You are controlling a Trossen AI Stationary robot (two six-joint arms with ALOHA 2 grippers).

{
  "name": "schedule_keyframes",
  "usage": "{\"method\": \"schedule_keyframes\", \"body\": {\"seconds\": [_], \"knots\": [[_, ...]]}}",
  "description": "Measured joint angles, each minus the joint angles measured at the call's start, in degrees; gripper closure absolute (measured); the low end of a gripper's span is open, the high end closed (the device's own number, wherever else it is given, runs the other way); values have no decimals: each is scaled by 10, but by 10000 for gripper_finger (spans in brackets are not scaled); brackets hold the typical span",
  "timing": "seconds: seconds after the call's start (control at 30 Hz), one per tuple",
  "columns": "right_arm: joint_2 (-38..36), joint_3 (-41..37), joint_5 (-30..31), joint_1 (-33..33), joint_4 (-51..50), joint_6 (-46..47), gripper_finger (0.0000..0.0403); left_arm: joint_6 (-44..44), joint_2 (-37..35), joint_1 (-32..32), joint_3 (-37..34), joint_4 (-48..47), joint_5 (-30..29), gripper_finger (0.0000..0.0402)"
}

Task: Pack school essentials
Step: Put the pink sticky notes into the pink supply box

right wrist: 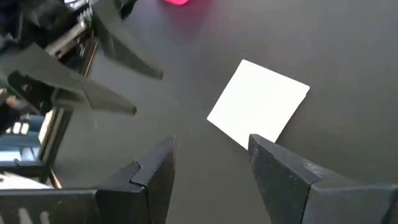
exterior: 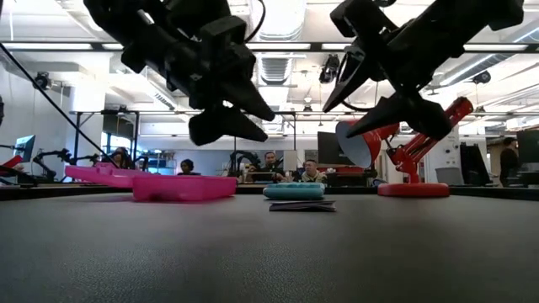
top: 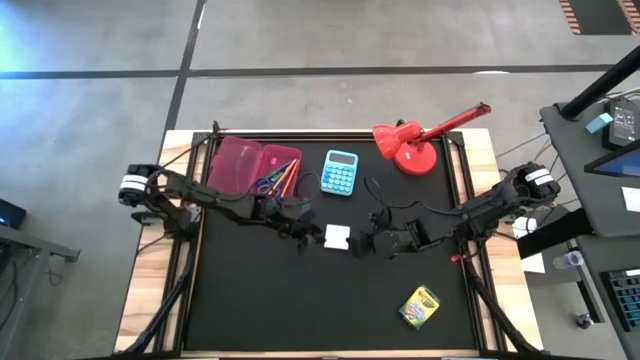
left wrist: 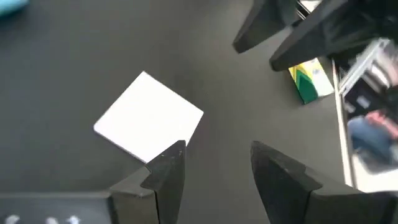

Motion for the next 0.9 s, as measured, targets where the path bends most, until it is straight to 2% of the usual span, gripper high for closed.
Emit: {"method": "schedule_keyframes", "body": {"seconds": [0.13, 0.3, 0.4, 0.57, 0.9], "knots": [[11, 0, 0, -1, 0, -29, 213, 128, -5, -2, -1, -11, 0, 238], [42, 0, 0, -3, 1, -39, 213, 193, -5, -2, -3, -46, 1, 238], [67, 0, -1, -4, 0, -12, 213, 237, -5, -3, -7, -46, -2, 238], [101, 1, -5, -18, 5, 38, 213, 320, 12, -3, -7, -46, -42, 238], [117, 2, -6, -59, 19, 30, 213, 337, 69, -2, -4, 57, -45, 238]]}}
